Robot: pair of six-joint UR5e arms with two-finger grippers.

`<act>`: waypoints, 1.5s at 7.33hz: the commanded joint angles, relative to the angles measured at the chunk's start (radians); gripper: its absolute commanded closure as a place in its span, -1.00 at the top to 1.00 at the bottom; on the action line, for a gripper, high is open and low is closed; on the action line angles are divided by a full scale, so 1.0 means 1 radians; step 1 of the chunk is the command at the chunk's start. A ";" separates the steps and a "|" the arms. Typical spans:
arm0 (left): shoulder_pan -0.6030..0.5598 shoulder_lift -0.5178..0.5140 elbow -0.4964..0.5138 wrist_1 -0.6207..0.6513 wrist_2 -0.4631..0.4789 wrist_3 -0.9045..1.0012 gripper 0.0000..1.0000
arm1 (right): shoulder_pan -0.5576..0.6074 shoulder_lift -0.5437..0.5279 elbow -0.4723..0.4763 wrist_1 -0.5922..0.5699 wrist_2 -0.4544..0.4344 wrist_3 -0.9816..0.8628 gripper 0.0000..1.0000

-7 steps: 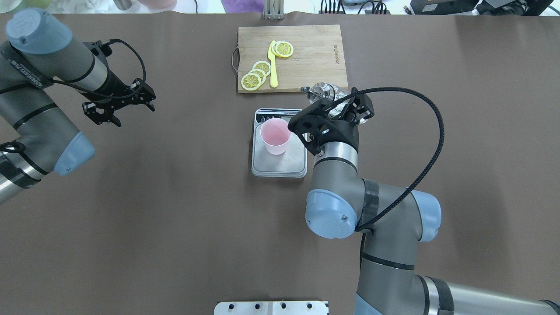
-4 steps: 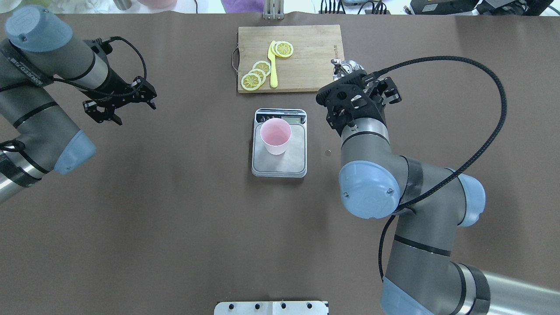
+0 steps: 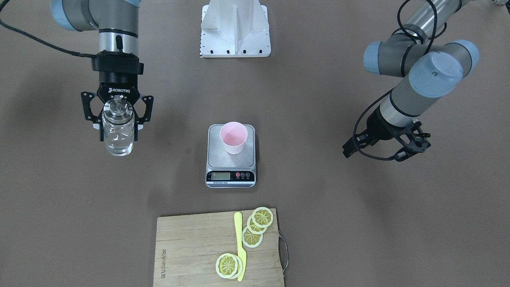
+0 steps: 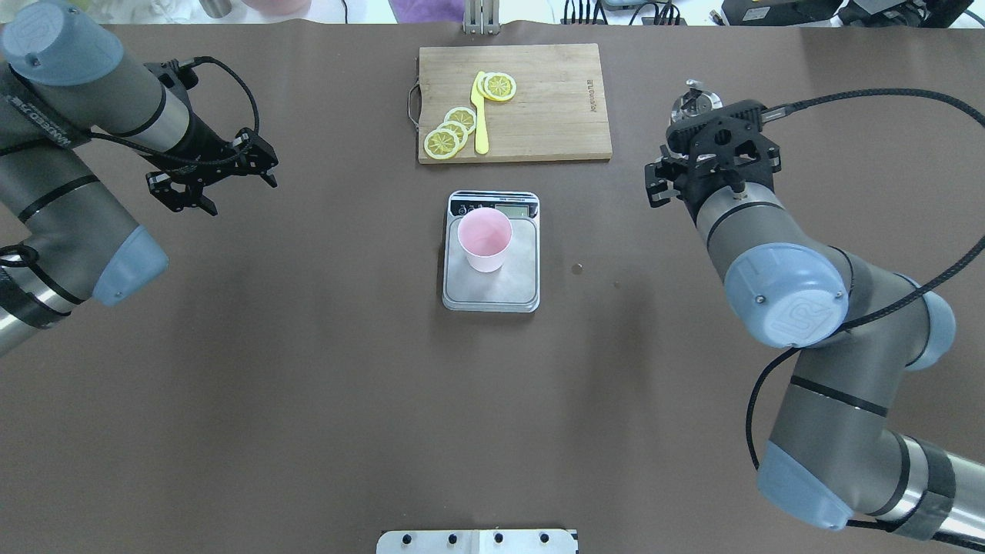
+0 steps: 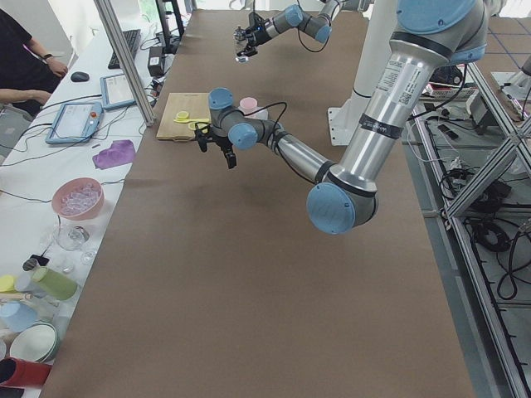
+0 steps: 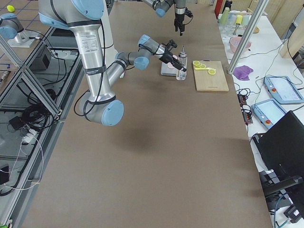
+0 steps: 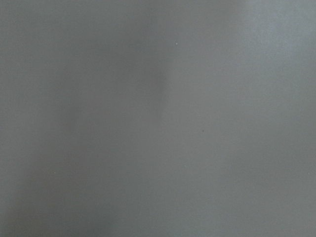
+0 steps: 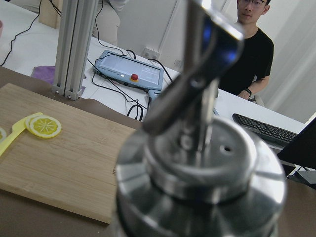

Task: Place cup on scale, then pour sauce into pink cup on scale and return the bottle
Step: 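Carry the sauce bottle with the right gripper away from the scale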

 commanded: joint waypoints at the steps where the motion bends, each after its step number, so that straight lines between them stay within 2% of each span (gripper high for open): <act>1: -0.002 0.001 -0.018 0.003 0.000 -0.001 0.97 | 0.066 -0.110 -0.008 0.155 0.070 0.052 -1.00; 3: -0.017 0.008 -0.020 0.003 -0.002 0.010 0.97 | 0.131 -0.159 -0.013 0.210 0.167 0.086 -1.00; 4: -0.019 0.007 -0.018 0.004 -0.002 0.010 0.97 | 0.146 -0.191 -0.043 0.285 0.170 0.087 -1.00; 5: -0.025 0.008 -0.023 0.004 -0.002 0.010 0.97 | 0.162 -0.248 -0.088 0.404 0.192 0.092 -1.00; 7: -0.025 0.011 -0.027 0.004 -0.002 0.008 0.97 | 0.243 -0.265 -0.231 0.651 0.287 0.095 -1.00; 8: -0.025 0.011 -0.029 0.004 -0.002 0.007 0.97 | 0.269 -0.265 -0.269 0.702 0.327 0.135 -1.00; 9: -0.025 0.013 -0.030 0.004 -0.002 0.007 0.97 | 0.286 -0.260 -0.269 0.704 0.373 0.218 -1.00; 11: -0.028 0.011 -0.035 0.004 -0.003 0.007 0.97 | 0.291 -0.260 -0.319 0.718 0.370 0.230 -1.00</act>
